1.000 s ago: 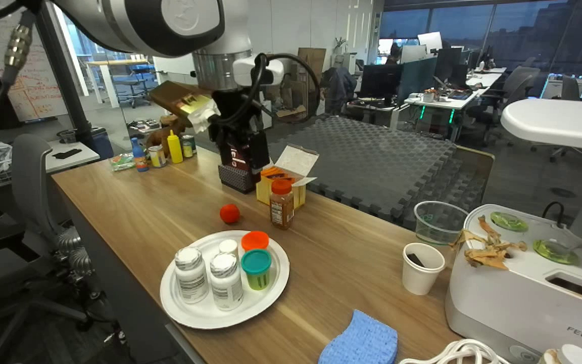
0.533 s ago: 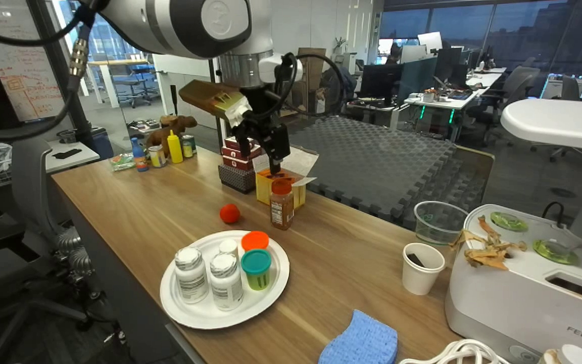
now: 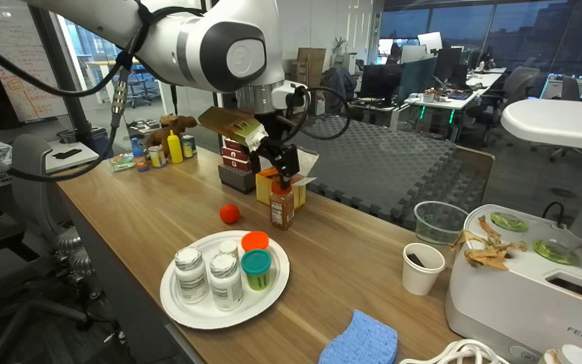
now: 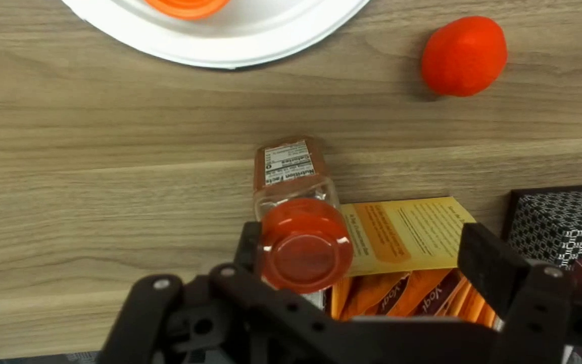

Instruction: Put all the bottles and the orange ball in the plate, and then use the blue object to clean the table

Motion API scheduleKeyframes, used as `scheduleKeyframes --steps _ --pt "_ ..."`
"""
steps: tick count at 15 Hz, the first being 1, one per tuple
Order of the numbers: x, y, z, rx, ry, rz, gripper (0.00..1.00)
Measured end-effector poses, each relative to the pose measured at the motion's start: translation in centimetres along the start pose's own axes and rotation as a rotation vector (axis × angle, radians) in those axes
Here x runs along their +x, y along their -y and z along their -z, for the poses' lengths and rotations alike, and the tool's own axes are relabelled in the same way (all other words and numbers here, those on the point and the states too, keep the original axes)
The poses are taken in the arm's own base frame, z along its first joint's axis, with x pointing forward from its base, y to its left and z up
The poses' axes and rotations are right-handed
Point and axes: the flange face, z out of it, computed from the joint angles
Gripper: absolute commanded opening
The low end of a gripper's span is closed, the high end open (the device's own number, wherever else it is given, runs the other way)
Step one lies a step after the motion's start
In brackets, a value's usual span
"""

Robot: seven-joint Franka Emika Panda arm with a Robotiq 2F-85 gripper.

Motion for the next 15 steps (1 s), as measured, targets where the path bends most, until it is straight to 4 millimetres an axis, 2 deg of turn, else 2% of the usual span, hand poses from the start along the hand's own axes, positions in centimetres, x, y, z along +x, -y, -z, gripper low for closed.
scheduleKeyframes --steps 4,8,11,15 --pt "1.1 -0.7 -0.4 -0.024 -0.021 0.003 1.00" --pt "2.0 -2.1 0.1 -0.057 -0.046 0.000 1.00" --pt "2.2 -2.9 0.5 -0.070 -0.055 -0.006 1.00" --pt "2.0 -2.9 -0.1 -0.072 -0.037 0.003 1.00"
